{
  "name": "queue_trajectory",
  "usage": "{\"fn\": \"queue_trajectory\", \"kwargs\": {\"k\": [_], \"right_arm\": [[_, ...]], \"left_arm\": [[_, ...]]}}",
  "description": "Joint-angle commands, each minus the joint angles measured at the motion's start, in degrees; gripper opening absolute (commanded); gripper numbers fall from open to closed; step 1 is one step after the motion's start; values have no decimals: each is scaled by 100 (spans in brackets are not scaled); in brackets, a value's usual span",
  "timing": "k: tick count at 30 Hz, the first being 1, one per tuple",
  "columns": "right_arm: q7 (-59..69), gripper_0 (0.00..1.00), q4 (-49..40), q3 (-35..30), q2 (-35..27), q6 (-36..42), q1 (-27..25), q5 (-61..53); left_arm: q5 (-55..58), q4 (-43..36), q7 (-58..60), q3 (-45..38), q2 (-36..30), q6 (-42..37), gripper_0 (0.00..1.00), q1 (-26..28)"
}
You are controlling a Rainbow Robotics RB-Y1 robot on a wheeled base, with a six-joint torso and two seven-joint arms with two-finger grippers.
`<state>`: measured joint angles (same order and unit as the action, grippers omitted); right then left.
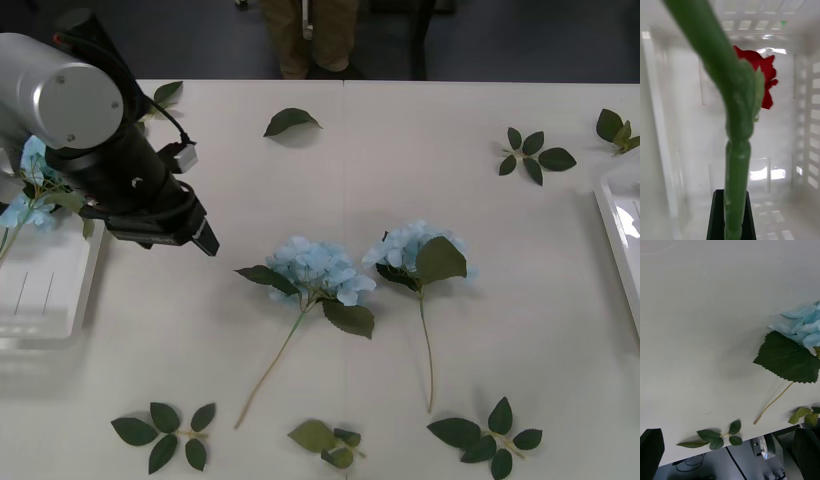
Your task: Place the red flowers into the right box and the blue flowers into the left box. If a person shows an open palm, hand one flower to the person first, then continue sorting.
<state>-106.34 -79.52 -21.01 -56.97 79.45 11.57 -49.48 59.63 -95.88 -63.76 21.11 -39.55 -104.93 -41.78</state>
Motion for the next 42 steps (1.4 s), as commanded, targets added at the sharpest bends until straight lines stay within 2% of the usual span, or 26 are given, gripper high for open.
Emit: {"fn": "queue_trajectory", "kwargs": {"k": [1,6,11,12,15,20,21,22,23,25,28,35,38,42], "right_arm": [[-167,0,95,-70,-42,9,65,668],[-176,0,402,132,336,-228,65,1494],[-185,0,727,132,555,-368,21,1494],[-203,0,798,132,652,-491,-23,1485],[-211,0,798,132,740,-685,-94,1468],[-238,0,807,132,881,-992,-181,1547],[-238,7,807,132,898,-1054,-190,1582],[-238,20,798,132,907,-1080,-190,1608],[-238,26,798,132,898,-1098,-181,1626],[-246,46,798,132,907,-1107,-190,1635],[-255,58,798,106,907,-1116,-190,1573],[-352,60,622,-149,898,-606,-129,624],[-290,60,86,-220,898,-34,-102,140],[-132,60,-248,-228,898,291,-50,-571]], "left_arm": [[-461,-493,74,-19,668,-507,100,-295],[-1252,-923,812,684,1072,-507,100,-181],[-1946,-1354,1067,1000,1204,-507,100,232],[-2552,-1732,1050,1132,1275,-507,100,557],[-3238,-2127,1067,1440,1283,-396,100,979],[-3888,-2286,1094,1800,1292,43,100,1480],[-4038,-2286,1111,1897,1301,157,100,1559],[-4187,-2277,1129,1994,1301,272,100,1621],[-4257,-2277,1138,2046,1301,324,100,1647],[-4389,-2277,1199,2213,1301,509,100,1709],[-4389,-2242,1296,2328,1345,632,100,1709],[-4451,-2039,1867,2776,1494,887,100,1568],[-4627,-1741,2148,3127,1494,1282,100,1471],[-4820,-1257,2201,3365,1512,1704,100,1410]]}}
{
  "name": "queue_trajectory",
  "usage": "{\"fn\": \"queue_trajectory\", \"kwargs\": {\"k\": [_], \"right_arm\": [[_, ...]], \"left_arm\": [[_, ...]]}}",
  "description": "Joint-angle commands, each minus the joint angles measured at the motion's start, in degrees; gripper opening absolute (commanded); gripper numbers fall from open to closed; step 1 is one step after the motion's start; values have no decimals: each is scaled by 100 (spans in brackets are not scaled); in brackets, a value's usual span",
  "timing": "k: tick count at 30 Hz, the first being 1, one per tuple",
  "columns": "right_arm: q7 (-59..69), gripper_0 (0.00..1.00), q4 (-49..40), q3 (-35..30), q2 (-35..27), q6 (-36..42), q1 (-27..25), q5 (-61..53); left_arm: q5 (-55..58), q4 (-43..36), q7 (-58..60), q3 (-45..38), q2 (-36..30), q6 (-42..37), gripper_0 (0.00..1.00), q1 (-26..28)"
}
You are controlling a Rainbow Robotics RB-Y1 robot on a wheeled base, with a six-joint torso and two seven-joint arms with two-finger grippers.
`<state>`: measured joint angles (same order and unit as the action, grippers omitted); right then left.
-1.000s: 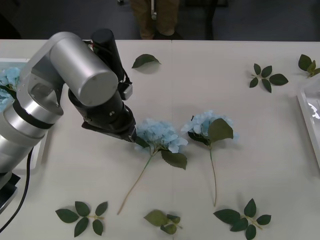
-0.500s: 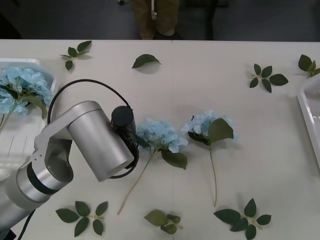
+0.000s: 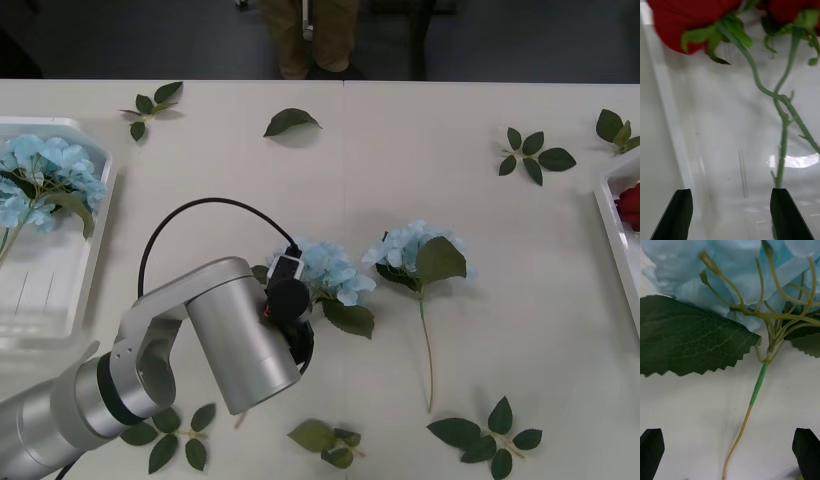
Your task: Place the red flowers into the right box and the blue flowers into the left box. If a person shows an open palm, hand one flower to the person first, then continue sorting.
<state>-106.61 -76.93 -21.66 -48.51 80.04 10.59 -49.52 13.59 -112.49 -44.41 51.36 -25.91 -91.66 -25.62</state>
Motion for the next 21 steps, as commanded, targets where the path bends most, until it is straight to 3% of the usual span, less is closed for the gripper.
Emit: {"fn": "queue_trajectory", "kwargs": {"k": [1,6,13,14,15,18,21], "right_arm": [[26,60,-559,-101,53,311,101,-682],[1397,60,-990,611,53,478,418,-901],[3357,60,-2177,2070,53,-155,356,-532],[3586,60,-2379,2307,53,-313,294,-427],[3788,60,-2590,2492,53,-489,189,-339],[4130,60,-3100,2870,44,-876,-101,-137],[4385,60,-3592,3168,44,-981,-294,57]], "left_arm": [[-269,526,275,383,156,474,100,-225],[-471,1089,301,462,244,931,100,-225],[-603,1221,328,454,411,1010,100,-277],[-603,1221,337,454,420,1019,76,-277],[-603,1221,337,454,420,1045,22,-286],[-603,1221,284,454,411,1072,1,-277],[-621,1221,249,454,411,1089,0,-286]]}}
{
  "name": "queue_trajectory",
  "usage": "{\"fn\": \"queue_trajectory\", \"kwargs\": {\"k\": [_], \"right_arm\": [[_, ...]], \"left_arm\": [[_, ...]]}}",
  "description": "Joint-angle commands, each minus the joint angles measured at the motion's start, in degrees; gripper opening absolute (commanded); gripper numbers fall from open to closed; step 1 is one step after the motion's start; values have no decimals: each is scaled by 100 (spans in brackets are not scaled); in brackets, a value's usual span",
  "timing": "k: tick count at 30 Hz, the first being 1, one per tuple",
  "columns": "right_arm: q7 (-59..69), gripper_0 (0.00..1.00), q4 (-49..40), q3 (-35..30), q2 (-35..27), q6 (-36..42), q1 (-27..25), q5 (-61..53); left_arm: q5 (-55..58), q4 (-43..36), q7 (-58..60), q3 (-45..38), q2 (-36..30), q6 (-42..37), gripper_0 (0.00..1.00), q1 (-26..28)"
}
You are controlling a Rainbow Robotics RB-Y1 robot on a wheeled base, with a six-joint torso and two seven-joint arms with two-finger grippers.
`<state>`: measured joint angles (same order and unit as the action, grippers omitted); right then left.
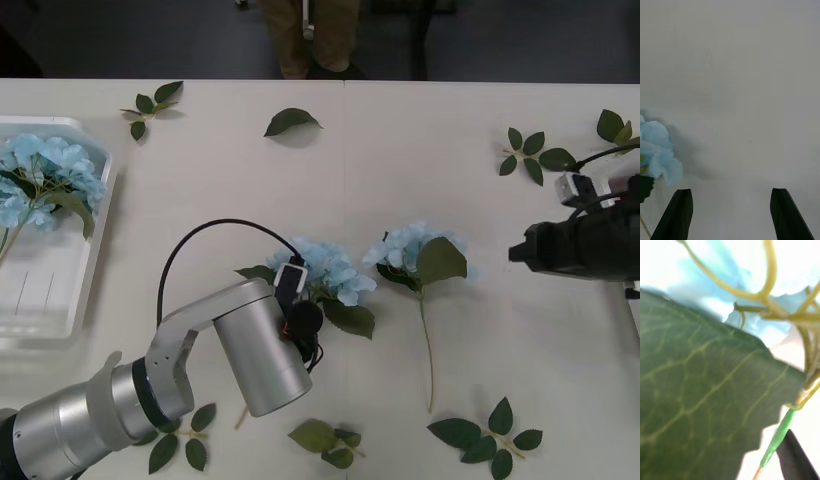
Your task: Place the red flowers into the right box and the blue flowers into the left box. If a person shows an open palm, hand one flower to the person first, then continue sorting.
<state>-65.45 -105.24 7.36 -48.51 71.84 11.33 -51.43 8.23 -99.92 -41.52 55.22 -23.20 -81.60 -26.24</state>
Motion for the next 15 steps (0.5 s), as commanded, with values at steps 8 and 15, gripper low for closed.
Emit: {"fn": "queue_trajectory", "kwargs": {"k": [8,15], "right_arm": [[674,60,-1763,952,43,-144,-676,837],[832,60,-1455,2077,500,-425,-368,2102]], "left_arm": [[-85,-36,-41,68,132,136,0,-215],[574,-54,-111,51,-290,30,0,-698]]}}
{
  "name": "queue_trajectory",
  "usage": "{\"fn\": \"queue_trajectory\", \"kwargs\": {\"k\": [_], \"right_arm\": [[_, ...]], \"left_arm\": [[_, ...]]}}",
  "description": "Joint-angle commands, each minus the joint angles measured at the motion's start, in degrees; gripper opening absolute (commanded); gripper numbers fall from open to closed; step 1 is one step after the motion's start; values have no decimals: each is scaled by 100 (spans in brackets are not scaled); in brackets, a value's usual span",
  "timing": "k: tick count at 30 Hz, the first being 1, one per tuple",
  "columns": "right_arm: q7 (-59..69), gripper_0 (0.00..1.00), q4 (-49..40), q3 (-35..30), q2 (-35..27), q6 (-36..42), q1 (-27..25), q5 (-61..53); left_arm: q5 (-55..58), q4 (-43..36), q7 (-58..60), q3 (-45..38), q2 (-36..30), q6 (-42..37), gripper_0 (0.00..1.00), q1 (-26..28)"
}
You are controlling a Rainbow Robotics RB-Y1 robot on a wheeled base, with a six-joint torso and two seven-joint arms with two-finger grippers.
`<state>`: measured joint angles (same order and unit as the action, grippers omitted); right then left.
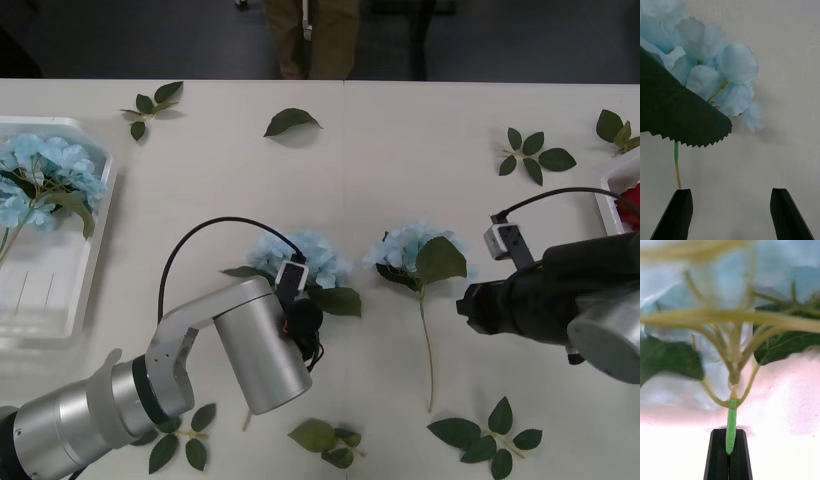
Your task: Place the red flowers into the right box and the blue flowers into the left box. If a person shows an open palm, hand one flower to the person first, then continue sorting.
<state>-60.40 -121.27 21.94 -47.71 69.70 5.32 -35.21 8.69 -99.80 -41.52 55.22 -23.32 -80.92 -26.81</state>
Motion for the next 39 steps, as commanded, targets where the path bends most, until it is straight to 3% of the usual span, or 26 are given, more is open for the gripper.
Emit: {"fn": "queue_trajectory", "kwargs": {"k": [1,4,8,13,17,22,27,32,39], "right_arm": [[336,60,218,680,473,-255,277,532],[371,60,622,899,754,-553,435,779],[415,60,1106,1154,1106,-861,707,1069],[442,60,1571,1242,1352,-1186,927,1156],[442,0,1774,1260,1422,-1283,962,1359],[459,0,1782,1260,1378,-1301,962,1297],[486,0,1501,1101,1255,-1309,953,1183],[406,0,965,539,1035,-1301,962,594],[152,0,640,-234,939,-1362,1393,-628]], "left_arm": [[652,-66,-128,41,-357,-46,0,-720],[1320,-119,-366,-99,-849,-73,0,-1134],[3148,-304,-902,-794,-1939,-152,0,-1661],[5134,-427,-1473,-1637,-3222,-284,0,-1854],[6031,-365,-2106,-2420,-4075,-820,0,-1854],[6664,452,-3108,-3536,-4488,-1488,0,-1845],[7165,1718,-4584,-3887,-4796,-1514,0,-1714],[7182,2773,-6175,-4054,-4980,-1039,0,-1327],[7244,3168,-7300,-4256,-5086,-38,0,-439]]}}
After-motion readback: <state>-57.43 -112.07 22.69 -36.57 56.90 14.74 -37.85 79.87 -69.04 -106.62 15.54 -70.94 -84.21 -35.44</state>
